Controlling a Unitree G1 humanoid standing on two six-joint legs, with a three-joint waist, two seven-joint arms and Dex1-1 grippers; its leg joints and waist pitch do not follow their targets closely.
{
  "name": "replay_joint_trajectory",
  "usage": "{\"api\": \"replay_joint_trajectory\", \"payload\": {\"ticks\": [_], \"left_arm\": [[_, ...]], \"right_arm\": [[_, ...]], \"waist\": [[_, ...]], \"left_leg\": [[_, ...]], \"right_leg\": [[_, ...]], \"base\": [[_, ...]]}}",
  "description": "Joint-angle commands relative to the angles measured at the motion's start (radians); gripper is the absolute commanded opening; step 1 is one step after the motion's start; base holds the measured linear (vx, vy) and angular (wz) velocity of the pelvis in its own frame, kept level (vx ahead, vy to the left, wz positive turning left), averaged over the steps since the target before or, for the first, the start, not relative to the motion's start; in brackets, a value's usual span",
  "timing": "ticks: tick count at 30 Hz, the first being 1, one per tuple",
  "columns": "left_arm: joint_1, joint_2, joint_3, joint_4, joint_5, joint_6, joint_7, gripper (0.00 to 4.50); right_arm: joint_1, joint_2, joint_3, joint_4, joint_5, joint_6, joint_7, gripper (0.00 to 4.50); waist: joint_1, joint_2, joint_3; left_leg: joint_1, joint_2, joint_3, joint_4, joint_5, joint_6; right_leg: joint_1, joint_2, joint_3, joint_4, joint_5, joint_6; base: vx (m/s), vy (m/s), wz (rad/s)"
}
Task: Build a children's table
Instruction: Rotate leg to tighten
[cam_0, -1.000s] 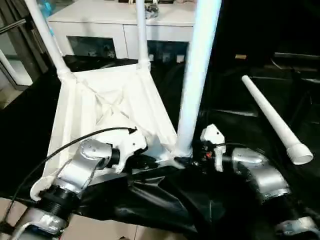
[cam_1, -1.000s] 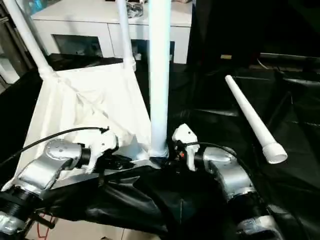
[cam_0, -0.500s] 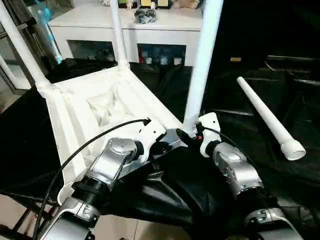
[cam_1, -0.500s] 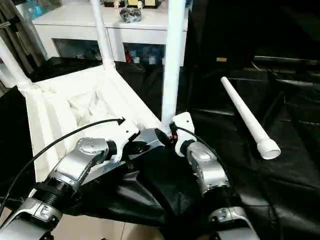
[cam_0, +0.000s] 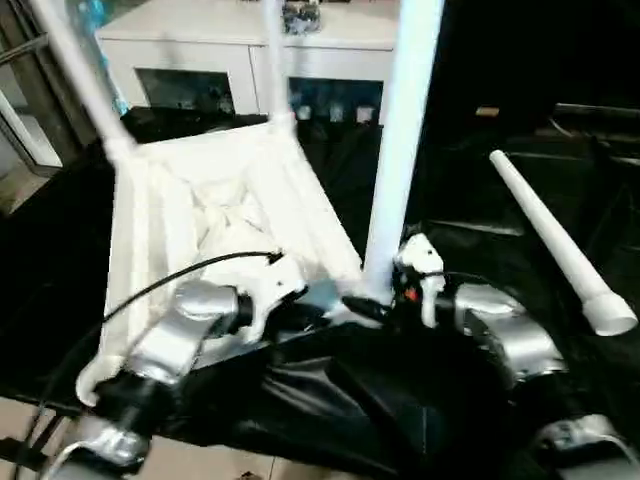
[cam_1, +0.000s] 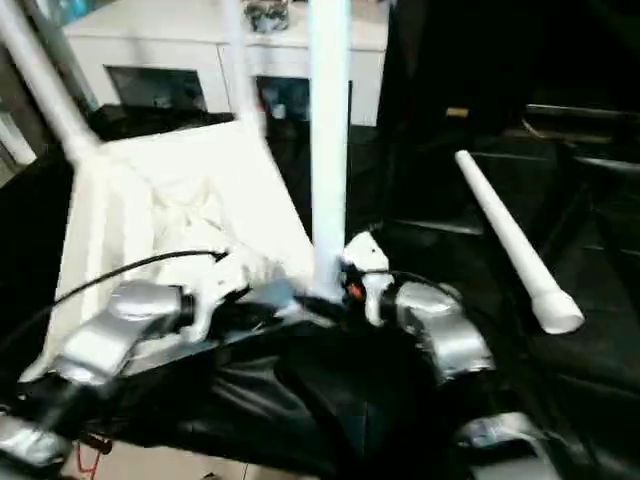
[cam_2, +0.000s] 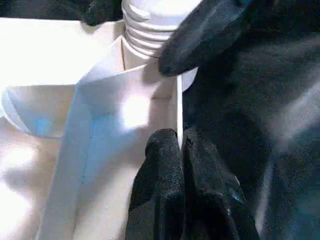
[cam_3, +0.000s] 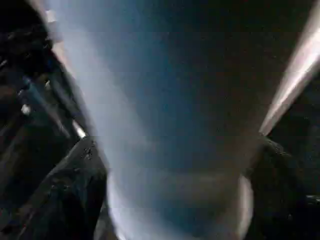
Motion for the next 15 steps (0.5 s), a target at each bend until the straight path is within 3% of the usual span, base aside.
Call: {"api": "replay_joint_trajectory", "payload": {"ticks": [1, 3, 4, 6, 7, 9, 10, 12, 15], "left_arm": [[0.017, 0.015, -0.047, -0.036, -0.028, 0.003, -0.089, 0.00], [0.021, 0.041, -0.047, -0.049, -0.040, 0.011, -0.133, 0.00], [0.021, 0.043, -0.047, -0.051, -0.043, 0.012, -0.137, 0.00], [0.027, 0.059, -0.045, -0.063, -0.056, 0.021, -0.166, 0.00], [0.028, 0.064, -0.045, -0.067, -0.060, 0.021, -0.173, 0.00], [0.029, 0.070, -0.045, -0.070, -0.064, 0.024, -0.183, 0.00], [0.031, 0.074, -0.044, -0.073, -0.065, 0.025, -0.187, 0.00], [0.031, 0.075, -0.044, -0.075, -0.065, 0.027, -0.187, 0.00], [0.036, 0.078, -0.038, -0.083, -0.069, 0.035, -0.181, 0.00]], "right_arm": [[0.006, -0.016, 0.034, -0.041, 0.014, 0.019, 0.063, 3.86], [0.006, -0.036, 0.051, -0.057, 0.016, 0.021, 0.108, 3.86], [0.006, -0.037, 0.053, -0.059, 0.017, 0.023, 0.113, 3.86], [0.008, -0.045, 0.065, -0.068, 0.019, 0.032, 0.141, 3.61], [0.009, -0.047, 0.069, -0.072, 0.018, 0.035, 0.149, 3.53], [0.009, -0.047, 0.073, -0.075, 0.016, 0.035, 0.157, 3.48], [0.009, -0.044, 0.076, -0.075, 0.015, 0.036, 0.161, 3.24], [0.008, -0.043, 0.079, -0.077, 0.017, 0.039, 0.165, 3.13], [0.009, -0.039, 0.091, -0.082, 0.021, 0.051, 0.177, 2.89]], "waist": [[0.003, -0.008, -0.061], [0.003, -0.017, -0.058], [0.005, -0.012, -0.056], [0.007, -0.016, -0.053], [0.005, -0.025, -0.051], [0.008, -0.020, -0.049], [0.009, -0.026, -0.049], [0.010, -0.026, -0.049], [0.009, -0.038, -0.048]], "left_leg": [[0.009, 0.017, 0.005, -0.054, -0.138, 0.101], [0.009, 0.018, 0.006, -0.056, -0.159, 0.096], [0.011, 0.020, 0.007, -0.058, -0.181, 0.084], [0.012, 0.020, 0.007, -0.061, -0.203, 0.069], [0.011, 0.021, 0.008, -0.063, -0.207, 0.062], [0.011, 0.020, 0.007, -0.064, -0.216, 0.052], [0.014, 0.020, 0.006, -0.065, -0.225, 0.042], [0.015, 0.021, 0.005, -0.066, -0.226, 0.037], [0.012, 0.020, 0.005, -0.065, -0.205, 0.038]], "right_leg": [[0.055, -0.035, 0.028, -0.042, 0.012, -0.282], [0.055, -0.036, 0.029, -0.045, -0.035, -0.274], [0.052, -0.039, 0.031, -0.049, -0.083, -0.267], [0.051, -0.041, 0.033, -0.054, -0.138, -0.253], [0.050, -0.039, 0.034, -0.057, -0.161, -0.243], [0.047, -0.040, 0.036, -0.058, -0.192, -0.231], [0.046, -0.041, 0.038, -0.059, -0.211, -0.224], [0.045, -0.041, 0.038, -0.058, -0.210, -0.225], [0.048, -0.039, 0.039, -0.054, -0.176, -0.227]], "base": [[0.000, 0.000, 0.00], [0.000, 0.000, 0.00], [0.000, 0.000, 0.00], [0.000, 0.000, 0.00], [0.000, 0.000, 0.00], [0.000, 0.000, 0.00], [0.000, 0.000, 0.00], [0.000, 0.000, 0.00], [0.000, 0.000, 0.00]]}}
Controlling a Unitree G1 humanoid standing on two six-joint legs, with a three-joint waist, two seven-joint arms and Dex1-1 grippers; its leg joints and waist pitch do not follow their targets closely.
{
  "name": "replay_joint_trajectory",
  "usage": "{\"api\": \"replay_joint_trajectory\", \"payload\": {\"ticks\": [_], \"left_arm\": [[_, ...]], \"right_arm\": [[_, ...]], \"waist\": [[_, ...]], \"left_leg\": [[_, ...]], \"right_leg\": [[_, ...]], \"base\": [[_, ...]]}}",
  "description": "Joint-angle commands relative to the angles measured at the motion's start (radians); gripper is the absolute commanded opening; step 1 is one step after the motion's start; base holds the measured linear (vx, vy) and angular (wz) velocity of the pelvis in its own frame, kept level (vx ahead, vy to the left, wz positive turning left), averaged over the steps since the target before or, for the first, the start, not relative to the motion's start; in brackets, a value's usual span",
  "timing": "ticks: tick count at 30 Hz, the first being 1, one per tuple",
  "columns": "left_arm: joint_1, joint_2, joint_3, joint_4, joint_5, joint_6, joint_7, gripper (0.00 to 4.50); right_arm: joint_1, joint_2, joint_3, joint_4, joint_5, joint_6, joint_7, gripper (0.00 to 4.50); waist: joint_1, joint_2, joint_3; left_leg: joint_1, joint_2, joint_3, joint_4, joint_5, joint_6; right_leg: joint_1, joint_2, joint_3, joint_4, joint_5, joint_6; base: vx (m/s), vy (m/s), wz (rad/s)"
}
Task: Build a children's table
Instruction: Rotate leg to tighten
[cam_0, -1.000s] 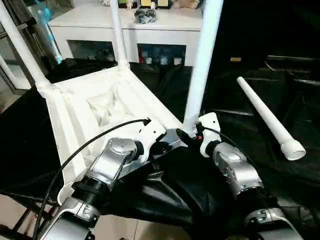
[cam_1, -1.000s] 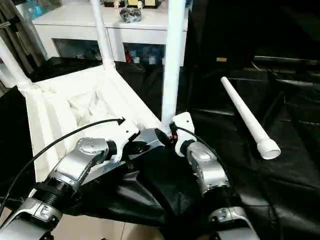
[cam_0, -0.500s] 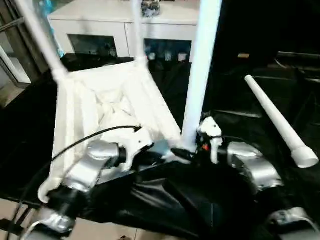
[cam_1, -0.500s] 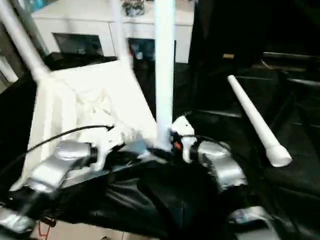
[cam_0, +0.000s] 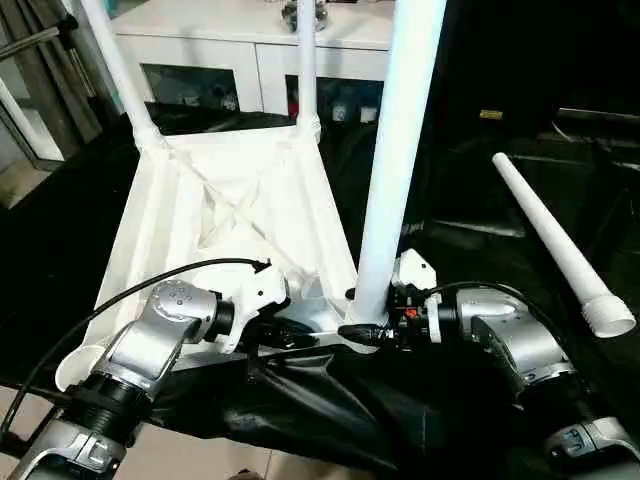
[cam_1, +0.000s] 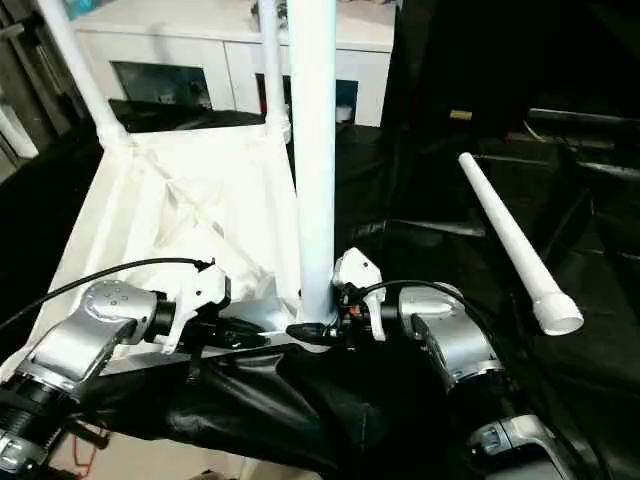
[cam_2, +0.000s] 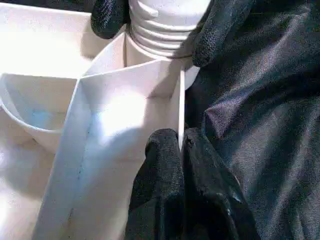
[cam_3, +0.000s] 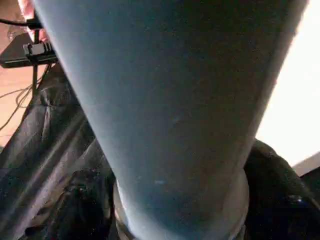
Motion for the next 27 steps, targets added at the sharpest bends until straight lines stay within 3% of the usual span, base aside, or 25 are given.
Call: {"api": "replay_joint_trajectory", "payload": {"ticks": [1, 2, 4, 6, 7, 8, 13, 15, 18, 19, 22, 24, 25, 26, 27], "left_arm": [[0.017, -0.007, -0.027, -0.035, -0.034, 0.009, -0.048, 0.00], [0.017, -0.007, -0.027, -0.035, -0.034, 0.009, -0.048, 0.00], [0.026, -0.012, -0.015, -0.040, -0.036, 0.013, -0.023, 0.00], [0.031, -0.015, -0.007, -0.043, -0.035, 0.016, -0.007, 0.00], [0.033, -0.019, -0.003, -0.045, -0.034, 0.021, 0.006, 0.00], [0.033, -0.019, -0.003, -0.045, -0.034, 0.021, 0.006, 0.00], [-0.016, -0.141, 0.037, 0.039, 0.035, 0.050, 0.257, 0.00], [-0.041, -0.188, 0.041, 0.074, 0.057, 0.060, 0.336, 0.00], [-0.081, -0.262, 0.046, 0.124, 0.077, 0.075, 0.431, 0.00], [-0.092, -0.281, 0.044, 0.136, 0.083, 0.079, 0.456, 0.00], [-0.113, -0.323, 0.028, 0.149, 0.093, 0.073, 0.475, 0.00], [-0.112, -0.327, 0.027, 0.149, 0.098, 0.069, 0.472, 0.00], [-0.107, -0.322, 0.019, 0.142, 0.098, 0.054, 0.447, 0.00], [-0.095, -0.304, 0.004, 0.128, 0.100, 0.033, 0.411, 0.00], [-0.090, -0.293, -0.005, 0.122, 0.103, 0.022, 0.395, 0.00]], "right_arm": [[-0.001, 0.004, 0.027, -0.021, -0.006, 0.019, 0.009, 2.84], [-0.001, 0.004, 0.027, -0.021, -0.006, 0.019, 0.009, 2.81], [0.004, 0.018, 0.028, -0.004, -0.012, 0.008, -0.009, 2.79], [0.005, 0.035, 0.021, 0.011, -0.016, 0.001, -0.040, 2.76], [0.004, 0.047, 0.014, 0.025, -0.021, -0.003, -0.067, 2.76], [0.004, 0.047, 0.014, 0.025, -0.021, -0.003, -0.067, 2.76], [-0.041, 0.194, -0.060, 0.178, -0.067, 0.010, -0.426, 2.75], [-0.050, 0.225, -0.070, 0.207, -0.078, 0.015, -0.505, 2.75], [-0.071, 0.273, -0.093, 0.256, -0.085, 0.031, -0.624, 2.74], [-0.081, 0.284, -0.097, 0.273, -0.088, 0.034, -0.651, 2.74], [-0.096, 0.305, -0.085, 0.295, -0.111, -0.012, -0.657, 2.74], [-0.099, 0.310, -0.092, 0.301, -0.109, -0.020, -0.658, 3.30], [-0.104, 0.309, -0.105, 0.300, -0.094, -0.013, -0.646, 3.46], [-0.109, 0.301, -0.112, 0.298, -0.083, -0.009, -0.625, 3.46], [-0.111, 0.294, -0.109, 0.297, -0.085, -0.013, -0.618, 3.53]], "waist": [[0.000, -0.018, -0.058], [0.000, -0.018, -0.058], [0.004, -0.038, -0.057], [0.006, -0.031, -0.055], [0.005, -0.045, -0.053], [0.005, -0.043, -0.051], [-0.018, -0.053, -0.039], [-0.017, -0.050, -0.041], [-0.016, -0.054, -0.039], [-0.013, -0.052, -0.039], [-0.011, -0.053, -0.039], [-0.011, -0.052, -0.040], [-0.011, -0.047, -0.041], [-0.010, -0.041, -0.041], [-0.013, -0.042, -0.042]], "left_leg": [[0.007, 0.019, 0.004, -0.066, -0.195, 0.049], [0.007, 0.019, 0.004, -0.066, -0.195, 0.049], [0.006, 0.020, 0.006, -0.064, -0.171, 0.060], [0.007, 0.020, 0.005, -0.066, -0.172, 0.055], [0.008, 0.021, 0.006, -0.068, -0.191, 0.051], [0.006, 0.020, 0.004, -0.070, -0.201, 0.045], [0.012, 0.015, -0.003, -0.081, -0.313, -0.025], [0.022, 0.015, -0.003, -0.078, -0.334, -0.028], [0.023, 0.012, -0.007, -0.079, -0.370, -0.025], [0.030, 0.011, -0.006, -0.077, -0.382, -0.024], [0.028, 0.010, -0.009, -0.077, -0.402, -0.021], [0.024, 0.012, -0.011, -0.079, -0.401, -0.017], [0.020, 0.012, -0.011, -0.082, -0.398, -0.016], [0.021, 0.012, -0.012, -0.082, -0.398, -0.018], [0.015, 0.012, -0.013, -0.084, -0.403, -0.016]], "right_leg": [[0.048, -0.039, 0.036, -0.062, -0.169, -0.228], [0.048, -0.039, 0.036, -0.062, -0.169, -0.228], [0.047, -0.042, 0.037, -0.059, -0.173, -0.225], [0.044, -0.043, 0.038, -0.059, -0.181, -0.222], [0.043, -0.043, 0.038, -0.062, -0.204, -0.217], [0.044, -0.044, 0.038, -0.061, -0.223, -0.212], [0.032, -0.047, 0.039, -0.088, -0.469, -0.131], [0.027, -0.050, 0.041, -0.098, -0.503, -0.112], [0.025, -0.048, 0.037, -0.102, -0.544, -0.094], [0.017, -0.047, 0.037, -0.109, -0.570, -0.086], [0.017, -0.048, 0.033, -0.115, -0.596, -0.067], [0.019, -0.049, 0.033, -0.114, -0.586, -0.068], [0.020, -0.046, 0.034, -0.112, -0.559, -0.071], [0.021, -0.047, 0.034, -0.109, -0.545, -0.076], [0.024, -0.045, 0.034, -0.108, -0.528, -0.080]], "base": [[0.000, 0.000, 0.00], [0.000, 0.000, 0.00], [0.000, 0.000, 0.00], [0.000, 0.000, 0.00], [0.000, 0.000, 0.00], [0.000, 0.000, 0.00], [-0.015, -0.002, -0.01], [0.000, 0.000, 0.00], [0.000, 0.000, 0.00], [0.000, 0.000, 0.00], [0.000, 0.000, 0.00], [0.000, 0.000, 0.00], [0.000, 0.000, 0.00], [0.000, 0.000, 0.00], [0.000, 0.000, 0.00]]}}
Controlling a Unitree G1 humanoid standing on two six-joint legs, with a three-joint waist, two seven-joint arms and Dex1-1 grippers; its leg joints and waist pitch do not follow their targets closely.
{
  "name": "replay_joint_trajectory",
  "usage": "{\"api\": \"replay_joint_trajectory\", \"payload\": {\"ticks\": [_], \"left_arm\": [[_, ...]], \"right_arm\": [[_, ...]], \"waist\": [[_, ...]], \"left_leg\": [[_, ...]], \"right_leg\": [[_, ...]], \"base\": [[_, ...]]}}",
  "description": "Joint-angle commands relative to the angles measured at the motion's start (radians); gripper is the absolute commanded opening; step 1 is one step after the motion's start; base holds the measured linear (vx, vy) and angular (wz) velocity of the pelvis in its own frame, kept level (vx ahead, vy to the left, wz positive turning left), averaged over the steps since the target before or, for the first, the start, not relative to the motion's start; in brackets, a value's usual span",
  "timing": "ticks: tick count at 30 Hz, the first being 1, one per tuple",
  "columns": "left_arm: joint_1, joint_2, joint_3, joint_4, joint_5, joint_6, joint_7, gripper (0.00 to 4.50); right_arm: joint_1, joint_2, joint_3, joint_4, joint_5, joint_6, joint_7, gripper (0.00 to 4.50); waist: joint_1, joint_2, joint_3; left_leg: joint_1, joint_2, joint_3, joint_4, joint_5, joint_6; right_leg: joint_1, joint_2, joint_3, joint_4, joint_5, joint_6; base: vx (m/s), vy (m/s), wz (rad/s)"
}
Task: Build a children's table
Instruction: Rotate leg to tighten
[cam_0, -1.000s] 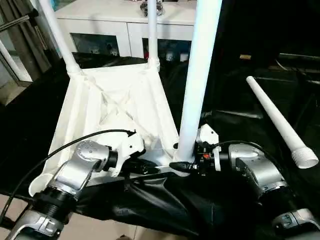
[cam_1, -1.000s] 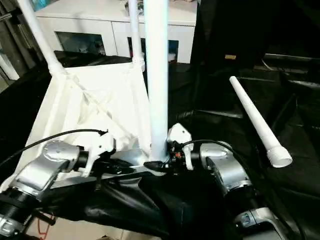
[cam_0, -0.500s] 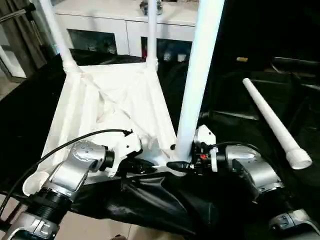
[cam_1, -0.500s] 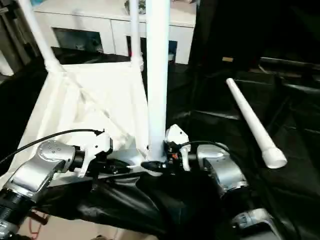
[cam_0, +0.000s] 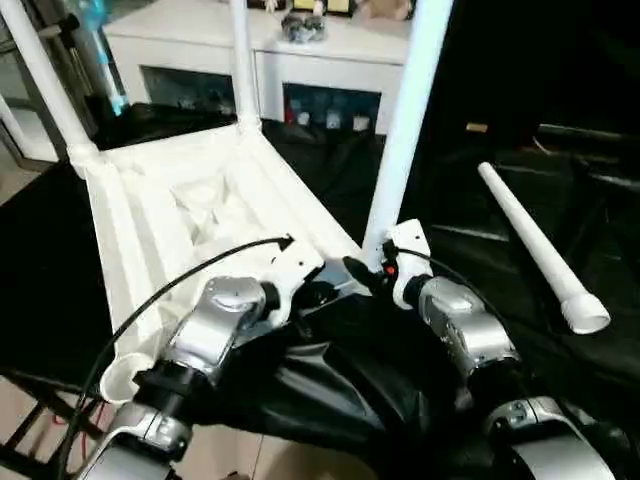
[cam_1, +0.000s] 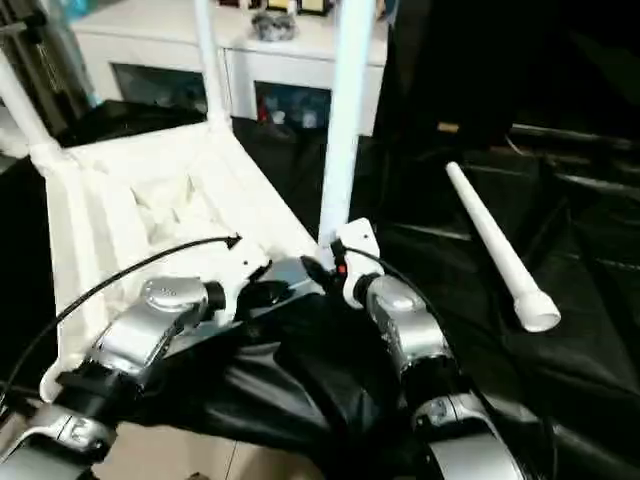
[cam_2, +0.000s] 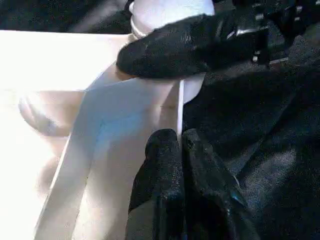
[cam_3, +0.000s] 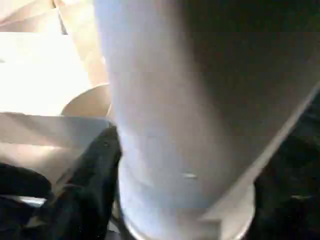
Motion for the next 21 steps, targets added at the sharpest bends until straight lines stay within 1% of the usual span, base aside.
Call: {"api": "replay_joint_trajectory", "payload": {"ticks": [1, 2, 3, 4, 5, 6, 7, 8, 9, 10, 11, 12, 13, 14, 15, 16, 17, 18, 19, 20, 21], "left_arm": [[0.007, -0.007, -0.074, -0.029, -0.011, -0.070, -0.071, 0.00], [0.011, 0.002, -0.079, -0.034, -0.010, -0.075, -0.082, 0.00], [0.019, 0.017, -0.083, -0.044, -0.012, -0.084, -0.105, 0.00], [0.028, 0.027, -0.080, -0.054, -0.019, -0.097, -0.128, 0.00], [0.036, 0.038, -0.079, -0.066, -0.029, -0.099, -0.150, 0.00], [0.047, 0.052, -0.077, -0.082, -0.041, -0.102, -0.179, 0.00], [0.070, 0.093, -0.082, -0.120, -0.066, -0.112, -0.257, 0.00], [0.070, 0.093, -0.082, -0.120, -0.066, -0.112, -0.257, 0.00], [0.070, 0.093, -0.082, -0.120, -0.066, -0.112, -0.257, 0.00], [0.075, 0.106, -0.083, -0.128, -0.074, -0.111, -0.277, 0.00], [0.081, 0.125, -0.084, -0.138, -0.087, -0.115, -0.310, 0.00], [0.082, 0.132, -0.084, -0.141, -0.092, -0.114, -0.321, 0.00], [0.086, 0.157, -0.084, -0.150, -0.105, -0.114, -0.363, 0.00], [0.089, 0.174, -0.085, -0.158, -0.113, -0.116, -0.393, 0.00], [0.091, 0.187, -0.084, -0.166, -0.121, -0.109, -0.417, 0.00], [0.094, 0.199, -0.080, -0.177, -0.131, -0.100, -0.438, 0.00], [0.095, 0.208, -0.079, -0.183, -0.139, -0.094, -0.456, 0.00], [0.096, 0.215, -0.078, -0.190, -0.145, -0.088, -0.470, 0.00], [0.097, 0.225, -0.081, -0.195, -0.148, -0.087, -0.485, 0.00], [0.097, 0.228, -0.082, -0.195, -0.149, -0.088, -0.489, 0.00], [0.099, 0.240, -0.085, -0.199, -0.150, -0.091, -0.505, 0.00]], "right_arm": [[0.001, 0.019, 0.078, 0.016, -0.015, 0.003, 0.093, 3.65], [0.003, 0.008, 0.089, 0.011, -0.023, -0.006, 0.110, 3.78], [0.010, -0.013, 0.109, -0.003, -0.030, -0.026, 0.156, 3.86], [0.015, -0.028, 0.117, -0.016, -0.027, -0.038, 0.195, 3.86], [0.021, -0.042, 0.119, -0.035, -0.015, -0.039, 0.234, 3.86], [0.029, -0.058, 0.120, -0.060, 0.000, -0.040, 0.283, 3.86], [0.051, -0.111, 0.129, -0.131, 0.035, -0.028, 0.404, 3.86], [0.051, -0.111, 0.129, -0.131, 0.035, -0.028, 0.404, 3.86], [0.051, -0.111, 0.129, -0.131, 0.035, -0.028, 0.404, 3.86], [0.057, -0.126, 0.132, -0.152, 0.043, -0.022, 0.436, 3.86], [0.068, -0.153, 0.139, -0.183, 0.057, -0.020, 0.487, 3.86], [0.071, -0.162, 0.141, -0.192, 0.060, -0.022, 0.504, 3.86], [0.081, -0.195, 0.152, -0.220, 0.072, -0.023, 0.564, 3.86], [0.086, -0.213, 0.159, -0.235, 0.079, -0.018, 0.599, 3.86], [0.090, -0.227, 0.162, -0.246, 0.084, -0.009, 0.629, 3.86], [0.096, -0.241, 0.168, -0.262, 0.092, -0.001, 0.663, 3.86], [0.100, -0.252, 0.174, -0.273, 0.095, 0.003, 0.686, 3.86], [0.104, -0.260, 0.178, -0.284, 0.096, 0.006, 0.704, 3.86], [0.109, -0.270, 0.187, -0.299, 0.099, 0.012, 0.727, 3.86], [0.111, -0.272, 0.189, -0.303, 0.100, 0.014, 0.732, 3.86], [0.118, -0.280, 0.200, -0.322, 0.104, 0.024, 0.756, 3.86]], "waist": [[0.001, -0.001, -0.042], [0.000, 0.000, -0.044], [-0.001, 0.004, -0.046], [0.000, 0.006, -0.048], [0.000, 0.005, -0.049], [0.002, 0.017, -0.050], [0.003, 0.012, -0.056], [0.005, 0.011, -0.058], [0.004, 0.013, -0.058], [0.001, 0.018, -0.060], [0.003, 0.018, -0.062], [0.004, 0.018, -0.063], [0.009, 0.018, -0.063], [0.010, 0.020, -0.063], [0.013, 0.020, -0.063], [0.019, 0.022, -0.060], [0.020, 0.020, -0.059], [0.024, 0.021, -0.059], [0.028, 0.024, -0.056], [0.029, 0.024, -0.056], [0.028, 0.023, -0.053]], "left_leg": [[0.004, 0.016, -0.014, -0.082, -0.401, -0.014], [0.003, 0.018, -0.014, -0.082, -0.396, -0.013], [0.002, 0.019, -0.012, -0.082, -0.386, -0.012], [0.001, 0.019, -0.009, -0.080, -0.368, -0.005], [-0.001, 0.020, -0.008, -0.079, -0.353, -0.004], [0.000, 0.020, -0.008, -0.079, -0.342, -0.003], [-0.003, 0.021, -0.003, -0.073, -0.285, 0.016], [-0.002, 0.022, -0.002, -0.070, -0.262, 0.026], [-0.002, 0.023, -0.001, -0.068, -0.245, 0.034], [-0.008, 0.020, -0.001, -0.065, -0.203, 0.044], [-0.006, 0.019, 0.001, -0.060, -0.171, 0.055], [-0.006, 0.018, 0.001, -0.059, -0.162, 0.060], [-0.006, 0.018, 0.001, -0.057, -0.145, 0.070], [-0.006, 0.019, 0.004, -0.055, -0.135, 0.081], [-0.004, 0.020, 0.004, -0.055, -0.137, 0.084], [-0.002, 0.022, 0.005, -0.056, -0.158, 0.085], [-0.002, 0.023, 0.006, -0.057, -0.167, 0.083], [0.001, 0.024, 0.007, -0.058, -0.175, 0.080], [0.003, 0.026, 0.007, -0.060, -0.197, 0.069], [0.003, 0.027, 0.006, -0.062, -0.208, 0.063], [0.003, 0.027, 0.007, -0.065, -0.234, 0.049]], "right_leg": [[0.021, -0.046, 0.030, -0.110, -0.514, -0.089], [0.022, -0.046, 0.030, -0.106, -0.486, -0.099], [0.024, -0.044, 0.032, -0.102, -0.440, -0.114], [0.026, -0.043, 0.034, -0.097, -0.391, -0.133], [0.028, -0.043, 0.035, -0.094, -0.363, -0.143], [0.031, -0.042, 0.035, -0.089, -0.330, -0.154], [0.038, -0.038, 0.035, -0.078, -0.200, -0.191], [0.040, -0.036, 0.035, -0.073, -0.158, -0.203], [0.038, -0.035, 0.036, -0.067, -0.118, -0.220], [0.044, -0.034, 0.034, -0.058, -0.051, -0.244], [0.045, -0.033, 0.032, -0.053, 0.002, -0.262], [0.048, -0.032, 0.031, -0.051, 0.020, -0.268], [0.051, -0.032, 0.030, -0.048, 0.048, -0.277], [0.050, -0.032, 0.030, -0.046, 0.061, -0.282], [0.050, -0.031, 0.029, -0.046, 0.060, -0.285], [0.049, -0.032, 0.029, -0.048, 0.026, -0.287], [0.049, -0.032, 0.030, -0.049, 0.010, -0.286], [0.048, -0.034, 0.030, -0.051, -0.009, -0.285], [0.045, -0.035, 0.031, -0.054, -0.046, -0.281], [0.045, -0.035, 0.031, -0.055, -0.063, -0.277], [0.044, -0.036, 0.032, -0.059, -0.102, -0.270]], "base": [[0.000, 0.000, 0.00], [0.000, 0.000, 0.00], [0.000, 0.000, 0.00], [0.000, 0.000, 0.00], [0.000, 0.000, 0.00], [0.000, 0.000, 0.00], [0.000, 0.000, 0.00], [0.070, -0.006, 0.06], [0.066, -0.003, 0.02], [0.066, -0.003, 0.02], [0.000, 0.000, 0.00], [0.000, 0.000, 0.00], [0.000, 0.000, 0.00], [0.000, 0.000, 0.00], [0.000, 0.000, 0.00], [0.000, 0.000, 0.00], [0.000, 0.000, 0.00], [0.000, 0.000, 0.00], [0.000, 0.000, 0.00], [0.000, 0.000, 0.00], [0.000, 0.000, 0.00]]}}
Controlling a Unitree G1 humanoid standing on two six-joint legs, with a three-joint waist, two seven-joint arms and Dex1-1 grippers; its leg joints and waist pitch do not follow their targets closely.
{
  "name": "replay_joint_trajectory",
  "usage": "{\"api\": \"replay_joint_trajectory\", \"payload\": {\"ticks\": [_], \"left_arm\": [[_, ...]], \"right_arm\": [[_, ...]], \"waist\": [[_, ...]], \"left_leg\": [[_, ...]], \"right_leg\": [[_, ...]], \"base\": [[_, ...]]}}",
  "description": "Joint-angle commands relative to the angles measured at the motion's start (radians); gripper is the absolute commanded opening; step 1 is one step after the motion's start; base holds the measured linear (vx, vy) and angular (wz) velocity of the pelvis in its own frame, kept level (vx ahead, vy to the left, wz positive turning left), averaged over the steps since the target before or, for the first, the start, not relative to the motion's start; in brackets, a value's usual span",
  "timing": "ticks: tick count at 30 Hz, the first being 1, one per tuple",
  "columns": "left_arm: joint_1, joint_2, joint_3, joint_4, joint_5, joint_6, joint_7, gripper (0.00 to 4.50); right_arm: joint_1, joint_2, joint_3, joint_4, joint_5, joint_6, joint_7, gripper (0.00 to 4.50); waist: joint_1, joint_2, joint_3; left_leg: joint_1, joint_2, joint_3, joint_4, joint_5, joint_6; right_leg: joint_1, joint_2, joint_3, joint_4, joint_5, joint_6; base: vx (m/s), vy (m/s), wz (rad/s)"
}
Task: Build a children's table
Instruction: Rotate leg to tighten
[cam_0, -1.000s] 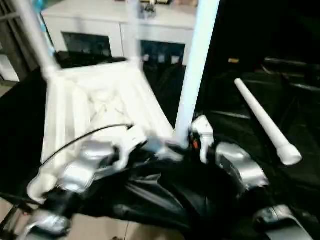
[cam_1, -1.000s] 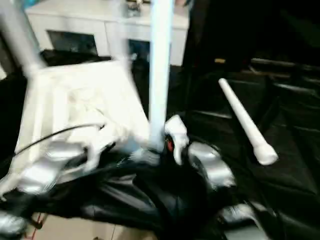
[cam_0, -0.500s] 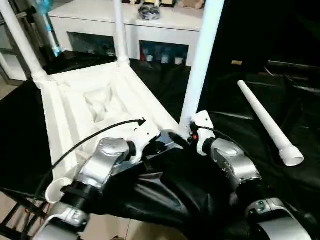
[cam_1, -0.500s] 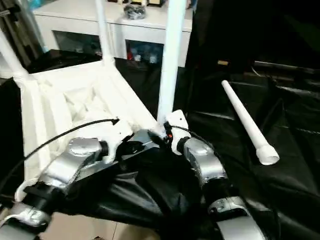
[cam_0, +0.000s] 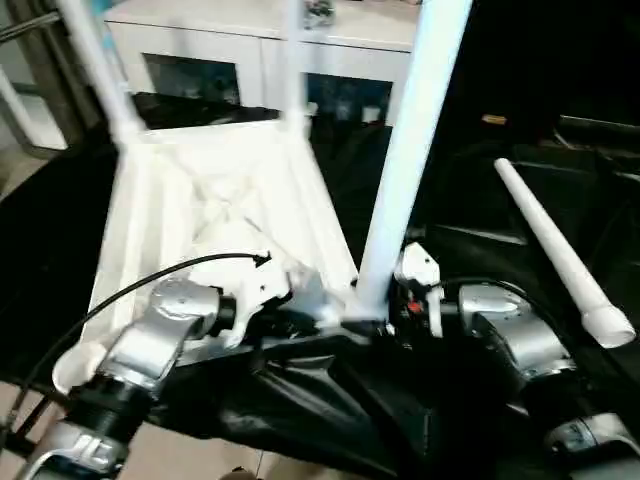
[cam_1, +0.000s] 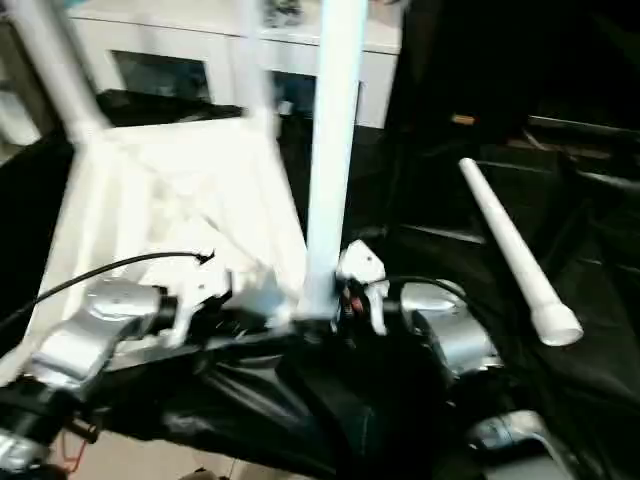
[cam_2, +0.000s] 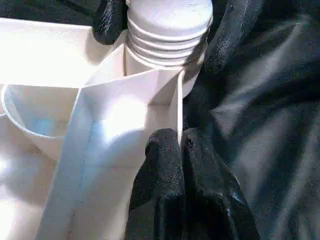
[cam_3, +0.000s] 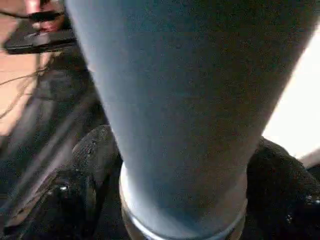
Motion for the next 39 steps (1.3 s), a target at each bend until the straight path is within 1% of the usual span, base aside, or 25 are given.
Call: {"api": "replay_joint_trajectory", "payload": {"ticks": [1, 2, 6, 10, 11, 12, 15, 16, 17, 20, 21, 22, 23, 24, 25, 26, 27, 28, 29, 30, 32, 34, 37, 38, 39], "left_arm": [[0.002, -0.009, -0.048, -0.042, -0.029, -0.002, -0.059, 0.00], [0.003, -0.004, -0.049, -0.045, -0.033, -0.001, -0.066, 0.00], [0.005, -0.001, -0.048, -0.050, -0.037, 0.002, -0.074, 0.00], [0.007, -0.005, -0.045, -0.051, -0.037, 0.003, -0.067, 0.00], [0.010, -0.010, -0.042, -0.049, -0.035, 0.001, -0.059, 0.00], [0.011, -0.013, -0.041, -0.047, -0.034, -0.001, -0.054, 0.00], [0.010, -0.029, -0.033, -0.032, -0.029, -0.006, -0.026, 0.00], [0.010, -0.032, -0.032, -0.030, -0.027, -0.008, -0.019, 0.00], [0.006, -0.044, -0.027, -0.020, -0.022, -0.007, 0.004, 0.00], [-0.010, -0.078, -0.014, 0.006, -0.006, 0.007, 0.076, 0.00], [-0.022, -0.103, -0.004, 0.026, 0.001, 0.013, 0.120, 0.00], [-0.027, -0.114, 0.000, 0.034, 0.004, 0.013, 0.139, 0.00], [-0.035, -0.131, 0.007, 0.047, 0.010, 0.015, 0.170, 0.00], [-0.046, -0.151, 0.015, 0.063, 0.017, 0.017, 0.208, 0.00], [-0.055, -0.172, 0.019, 0.077, 0.025, 0.017, 0.242, 0.00], [-0.067, -0.196, 0.018, 0.094, 0.045, 0.021, 0.294, 0.00], [-0.067, -0.196, 0.018, 0.094, 0.045, 0.021, 0.294, 0.00], [-0.084, -0.235, 0.014, 0.118, 0.074, 0.030, 0.366, 0.00], [-0.084, -0.235, 0.014, 0.118, 0.074, 0.030, 0.366, 0.00], [-0.096, -0.267, 0.012, 0.130, 0.087, 0.042, 0.411, 0.00], [-0.099, -0.279, 0.012, 0.133, 0.091, 0.046, 0.425, 0.00], [-0.095, -0.301, 0.003, 0.122, 0.089, 0.052, 0.427, 0.00], [-0.083, -0.300, -0.008, 0.106, 0.084, 0.044, 0.401, 0.00], [-0.075, -0.289, -0.010, 0.094, 0.079, 0.039, 0.378, 0.00], [-0.074, -0.288, -0.010, 0.093, 0.078, 0.038, 0.376, 0.00]], "right_arm": [[0.003, -0.007, 0.028, -0.047, 0.011, 0.020, 0.034, 3.70], [0.007, -0.008, 0.031, -0.057, 0.014, 0.027, 0.036, 3.58], [0.018, -0.008, 0.041, -0.075, 0.015, 0.038, 0.043, 3.23], [0.029, -0.004, 0.047, -0.088, 0.011, 0.042, 0.040, 2.90], [0.039, 0.002, 0.050, -0.095, 0.007, 0.043, 0.032, 2.85], [0.044, 0.006, 0.050, -0.095, 0.004, 0.040, 0.023, 2.82], [0.058, 0.024, 0.044, -0.090, -0.003, 0.039, -0.020, 2.77], [0.061, 0.028, 0.043, -0.090, -0.006, 0.040, -0.032, 2.77], [0.063, 0.043, 0.034, -0.076, -0.015, 0.034, -0.071, 2.76], [0.056, 0.093, 0.003, -0.022, -0.042, 0.023, -0.201, 2.76], [0.043, 0.129, -0.022, 0.022, -0.060, 0.031, -0.303, 2.75], [0.036, 0.141, -0.031, 0.040, -0.065, 0.037, -0.339, 2.75], [0.026, 0.160, -0.045, 0.069, -0.073, 0.046, -0.397, 2.74], [0.014, 0.182, -0.061, 0.101, -0.080, 0.060, -0.461, 2.74], [0.004, 0.202, -0.071, 0.129, -0.084, 0.063, -0.509, 2.74], [-0.007, 0.227, -0.077, 0.153, -0.089, 0.067, -0.559, 2.74], [-0.007, 0.227, -0.077, 0.153, -0.089, 0.067, -0.559, 2.74], [-0.023, 0.267, -0.083, 0.177, -0.100, 0.072, -0.635, 2.74], [-0.023, 0.267, -0.083, 0.177, -0.100, 0.072, -0.635, 2.74], [-0.035, 0.299, -0.085, 0.188, -0.106, 0.078, -0.689, 2.74], [-0.039, 0.310, -0.087, 0.191, -0.106, 0.080, -0.704, 2.74], [-0.037, 0.332, -0.092, 0.184, -0.101, 0.068, -0.704, 3.44], [-0.035, 0.334, -0.101, 0.172, -0.093, 0.065, -0.683, 3.55], [-0.038, 0.318, -0.099, 0.166, -0.095, 0.059, -0.661, 3.80], [-0.038, 0.317, -0.098, 0.166, -0.095, 0.058, -0.659, 3.80]], "waist": [[-0.002, 0.007, -0.054], [-0.002, 0.004, -0.054], [-0.003, 0.003, -0.053], [-0.003, 0.004, -0.056], [-0.003, 0.009, -0.057], [-0.004, 0.007, -0.059], [-0.004, 0.010, -0.059], [-0.006, 0.010, -0.056], [-0.005, 0.019, -0.055], [-0.013, 0.015, -0.050], [-0.017, 0.017, -0.048], [-0.023, 0.015, -0.046], [-0.025, 0.020, -0.046], [-0.036, 0.019, -0.044], [-0.038, 0.026, -0.045], [-0.044, 0.024, -0.043], [-0.046, 0.022, -0.043], [-0.045, 0.022, -0.044], [-0.046, 0.023, -0.043], [-0.046, 0.028, -0.042], [-0.046, 0.024, -0.043], [-0.045, 0.027, -0.042], [-0.045, 0.028, -0.045], [-0.043, 0.027, -0.046], [-0.043, 0.028, -0.047]], "left_leg": [[0.014, 0.023, 0.004, -0.068, -0.251, 0.039], [0.015, 0.023, 0.004, -0.069, -0.259, 0.031], [0.016, 0.022, 0.003, -0.070, -0.261, 0.020], [0.012, 0.021, 0.002, -0.068, -0.227, 0.023], [0.012, 0.021, 0.002, -0.067, -0.215, 0.026], [0.012, 0.020, 0.002, -0.065, -0.203, 0.028], [0.012, 0.019, 0.002, -0.065, -0.205, 0.030], [0.012, 0.019, 0.002, -0.068, -0.235, 0.022], [0.014, 0.019, 0.000, -0.069, -0.249, 0.017], [0.017, 0.017, 0.000, -0.073, -0.303, -0.004], [0.016, 0.015, -0.004, -0.076, -0.331, -0.018], [0.015, 0.013, -0.006, -0.077, -0.345, -0.025], [0.016, 0.013, -0.008, -0.078, -0.352, -0.031], [0.015, 0.011, -0.010, -0.079, -0.367, -0.038], [0.018, 0.010, -0.011, -0.079, -0.379, -0.040], [0.018, 0.007, -0.013, -0.078, -0.398, -0.039], [0.017, 0.007, -0.013, -0.077, -0.399, -0.037], [0.019, 0.006, -0.012, -0.076, -0.392, -0.026], [0.020, 0.007, -0.011, -0.075, -0.391, -0.025], [0.023, 0.006, -0.012, -0.075, -0.396, -0.027], [0.021, 0.005, -0.012, -0.075, -0.396, -0.023], [0.021, 0.005, -0.012, -0.076, -0.404, -0.019], [0.018, 0.007, -0.013, -0.078, -0.405, -0.014], [0.018, 0.009, -0.013, -0.080, -0.400, -0.012], [0.017, 0.010, -0.013, -0.079, -0.399, -0.012]], "right_leg": [[0.050, -0.037, 0.037, -0.065, -0.131, -0.249], [0.048, -0.038, 0.038, -0.068, -0.152, -0.240], [0.045, -0.041, 0.041, -0.071, -0.193, -0.225], [0.049, -0.038, 0.040, -0.066, -0.149, -0.226], [0.049, -0.038, 0.040, -0.064, -0.125, -0.228], [0.050, -0.037, 0.039, -0.061, -0.096, -0.234], [0.050, -0.036, 0.038, -0.061, -0.089, -0.241], [0.051, -0.037, 0.038, -0.066, -0.126, -0.235], [0.050, -0.038, 0.038, -0.067, -0.144, -0.233], [0.045, -0.040, 0.039, -0.078, -0.238, -0.214], [0.045, -0.043, 0.038, -0.086, -0.323, -0.186], [0.044, -0.041, 0.036, -0.090, -0.370, -0.166], [0.043, -0.043, 0.036, -0.092, -0.388, -0.159], [0.042, -0.042, 0.034, -0.095, -0.419, -0.149], [0.041, -0.042, 0.032, -0.099, -0.436, -0.143], [0.040, -0.042, 0.029, -0.105, -0.479, -0.127], [0.040, -0.043, 0.030, -0.107, -0.492, -0.119], [0.036, -0.043, 0.031, -0.112, -0.512, -0.106], [0.033, -0.043, 0.031, -0.113, -0.511, -0.106], [0.030, -0.041, 0.030, -0.114, -0.518, -0.104], [0.031, -0.041, 0.029, -0.117, -0.529, -0.096], [0.028, -0.040, 0.028, -0.119, -0.533, -0.092], [0.030, -0.040, 0.029, -0.116, -0.508, -0.093], [0.030, -0.040, 0.030, -0.114, -0.488, -0.100], [0.030, -0.040, 0.031, -0.112, -0.474, -0.105]], "base": [[0.000, 0.000, 0.00], [0.000, 0.000, 0.00], [0.000, 0.000, 0.00], [0.000, 0.000, 0.00], [0.000, 0.000, 0.00], [0.000, 0.000, 0.00], [0.000, 0.000, 0.00], [0.000, 0.000, 0.00], [0.000, 0.000, 0.00], [0.000, 0.000, 0.00], [-0.059, -0.007, -0.04], [0.000, 0.000, 0.00], [0.000, 0.000, 0.00], [0.000, 0.000, 0.00], [0.000, 0.000, 0.00], [0.000, 0.000, 0.00], [0.000, 0.000, 0.00], [0.000, 0.000, 0.00], [0.000, 0.000, 0.00], [0.000, 0.000, 0.00], [0.000, 0.000, 0.00], [0.000, 0.000, 0.00], [0.000, 0.000, 0.00], [0.000, 0.000, 0.00], [0.000, 0.000, 0.00]]}}
